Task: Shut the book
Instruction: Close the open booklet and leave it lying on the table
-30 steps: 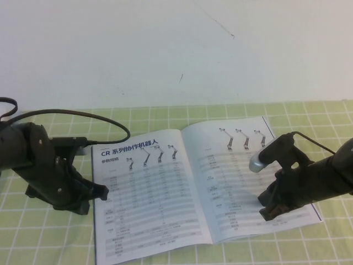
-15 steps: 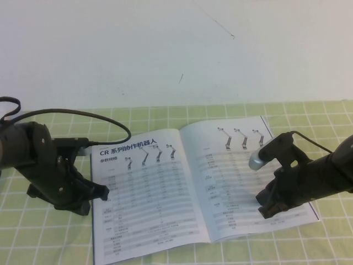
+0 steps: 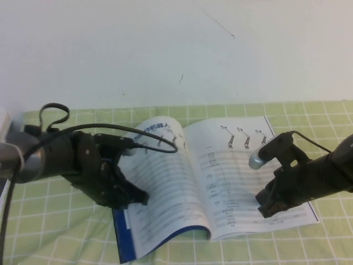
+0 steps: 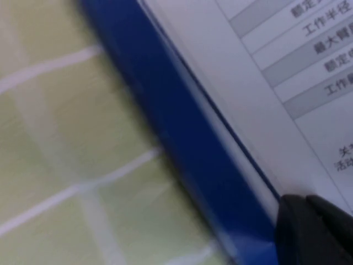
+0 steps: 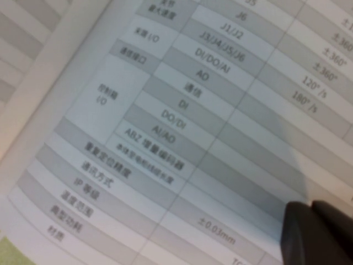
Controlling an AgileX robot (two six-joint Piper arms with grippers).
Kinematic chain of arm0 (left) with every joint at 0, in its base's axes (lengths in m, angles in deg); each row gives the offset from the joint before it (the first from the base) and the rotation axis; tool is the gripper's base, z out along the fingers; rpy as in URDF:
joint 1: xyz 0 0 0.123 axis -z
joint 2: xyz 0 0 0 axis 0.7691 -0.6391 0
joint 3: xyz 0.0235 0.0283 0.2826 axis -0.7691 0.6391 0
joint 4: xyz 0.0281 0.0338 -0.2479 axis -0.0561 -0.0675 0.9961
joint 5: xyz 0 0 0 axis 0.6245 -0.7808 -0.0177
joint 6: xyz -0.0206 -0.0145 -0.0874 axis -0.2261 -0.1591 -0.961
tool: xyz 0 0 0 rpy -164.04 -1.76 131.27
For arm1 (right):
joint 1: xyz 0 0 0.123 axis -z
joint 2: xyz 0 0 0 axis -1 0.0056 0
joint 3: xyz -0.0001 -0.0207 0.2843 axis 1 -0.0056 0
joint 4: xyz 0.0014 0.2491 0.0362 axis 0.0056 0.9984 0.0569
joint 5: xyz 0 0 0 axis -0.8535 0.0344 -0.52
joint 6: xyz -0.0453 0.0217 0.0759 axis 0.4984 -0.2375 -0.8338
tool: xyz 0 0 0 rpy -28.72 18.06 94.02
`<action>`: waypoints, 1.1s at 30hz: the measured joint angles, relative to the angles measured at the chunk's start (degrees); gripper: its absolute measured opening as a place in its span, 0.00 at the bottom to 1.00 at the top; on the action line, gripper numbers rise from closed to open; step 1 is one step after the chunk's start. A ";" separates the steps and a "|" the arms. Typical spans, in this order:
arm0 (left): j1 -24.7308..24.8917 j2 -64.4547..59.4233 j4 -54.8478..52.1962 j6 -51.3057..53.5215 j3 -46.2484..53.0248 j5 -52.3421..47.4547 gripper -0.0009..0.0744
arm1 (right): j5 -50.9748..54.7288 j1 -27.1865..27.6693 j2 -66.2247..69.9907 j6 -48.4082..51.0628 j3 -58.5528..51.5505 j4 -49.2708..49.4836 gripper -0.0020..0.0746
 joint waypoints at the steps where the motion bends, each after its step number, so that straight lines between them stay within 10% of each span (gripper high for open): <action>1: 0.76 -0.14 1.75 0.27 0.00 1.51 0.01 | 0.00 0.00 0.00 0.00 0.04 0.00 0.02; 13: 2.75 -2.19 27.75 13.99 -3.92 4.40 0.01 | 1.45 0.32 0.33 -0.21 0.13 3.36 0.02; 22: 3.00 -2.46 61.33 48.52 -11.07 -11.54 0.01 | 4.04 0.32 -0.19 -1.17 0.53 7.89 0.02; 33: 3.41 -0.27 66.12 57.61 -15.87 -23.21 0.01 | 6.03 7.17 -19.93 -19.63 1.16 -18.96 0.02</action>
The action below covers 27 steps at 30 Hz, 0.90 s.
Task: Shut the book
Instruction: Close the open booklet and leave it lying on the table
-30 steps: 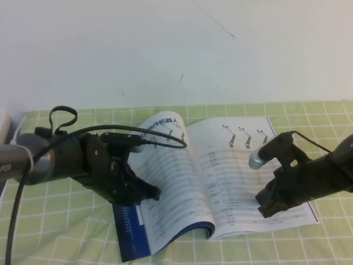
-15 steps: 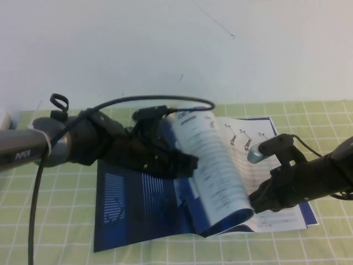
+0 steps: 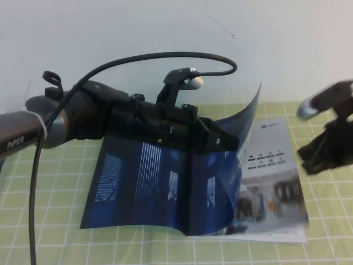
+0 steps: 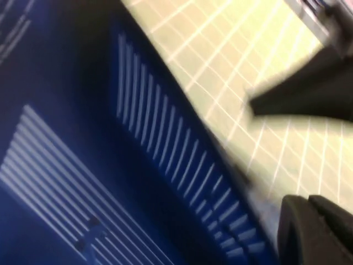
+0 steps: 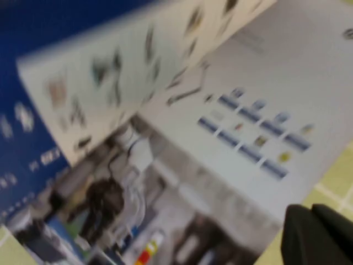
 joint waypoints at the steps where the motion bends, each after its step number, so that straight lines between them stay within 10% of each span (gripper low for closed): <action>1: 0.00 0.27 -1.15 -0.14 -0.39 -0.32 0.01 | 0.32 0.79 -2.07 -1.67 0.41 -0.76 0.02; 14: -5.08 7.23 -66.78 -45.17 -0.17 5.57 0.01 | 9.39 1.49 -0.88 -4.45 -1.04 1.77 0.02; 27: -9.56 2.54 -88.34 -68.17 3.78 13.02 0.01 | 11.93 -0.54 15.85 -1.96 -1.04 2.64 0.02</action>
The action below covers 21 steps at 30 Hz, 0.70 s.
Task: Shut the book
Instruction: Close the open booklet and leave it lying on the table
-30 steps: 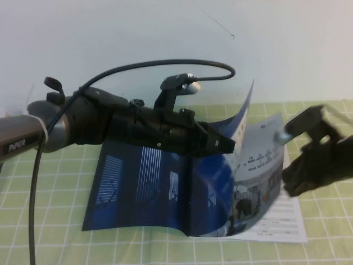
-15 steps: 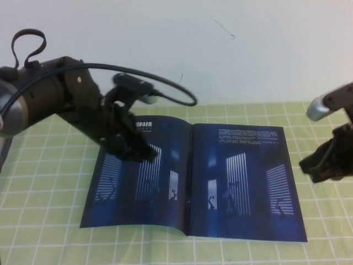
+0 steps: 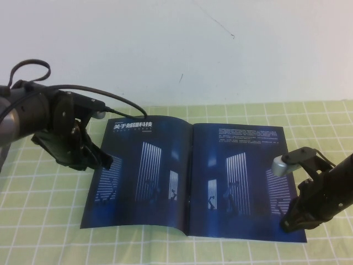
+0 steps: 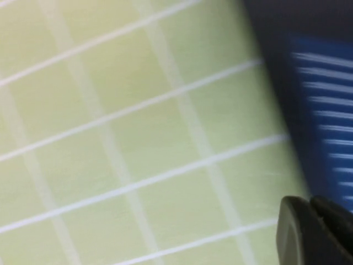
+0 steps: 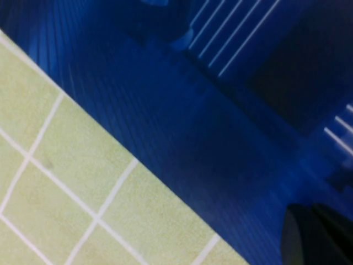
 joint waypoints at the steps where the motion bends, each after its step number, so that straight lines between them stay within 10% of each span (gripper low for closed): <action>1: 0.00 -0.48 -2.52 -3.13 0.00 0.15 0.01 | 0.00 0.00 0.00 0.00 0.00 -0.17 0.02; 9: -0.14 -6.34 -1.92 -8.33 0.00 -0.66 0.01 | 0.00 -0.09 0.00 0.11 0.00 -0.73 0.02; 21: 0.33 1.70 44.69 30.20 0.00 -5.31 0.01 | 0.00 0.02 -0.84 1.67 0.10 -1.40 0.02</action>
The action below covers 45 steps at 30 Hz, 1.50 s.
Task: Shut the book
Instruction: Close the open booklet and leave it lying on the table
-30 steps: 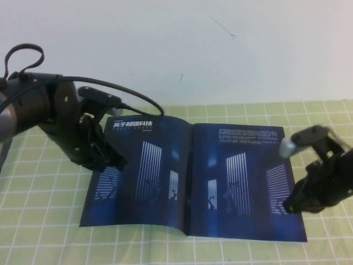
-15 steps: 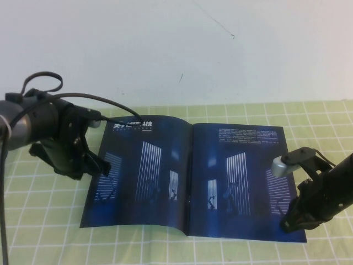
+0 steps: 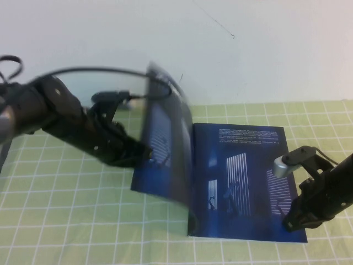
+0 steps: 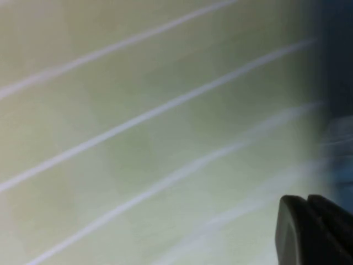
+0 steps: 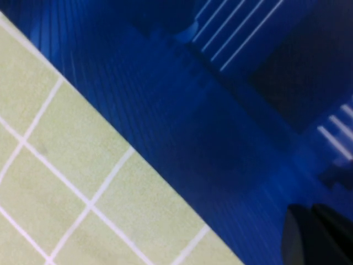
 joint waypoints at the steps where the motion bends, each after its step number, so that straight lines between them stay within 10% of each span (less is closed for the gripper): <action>1: 0.00 1.28 5.81 5.26 0.00 -1.79 0.01 | 0.00 0.14 -0.60 0.26 0.00 -0.22 0.02; 7: 0.00 3.43 31.66 31.42 0.00 -19.03 0.01 | 0.63 1.70 -11.43 0.59 0.39 -3.40 0.02; 15: 0.37 3.43 34.54 32.01 0.00 -24.86 0.01 | 4.40 4.99 -31.43 -1.08 4.67 -8.95 0.02; 33: 0.50 27.91 -11.97 3.00 5.00 -12.70 0.01 | 20.88 5.39 -65.41 -21.21 -1.79 -27.49 0.02; 45: 0.18 59.07 -13.30 3.59 34.03 15.44 0.01 | 10.30 5.39 -87.55 -25.38 -24.92 -25.67 0.02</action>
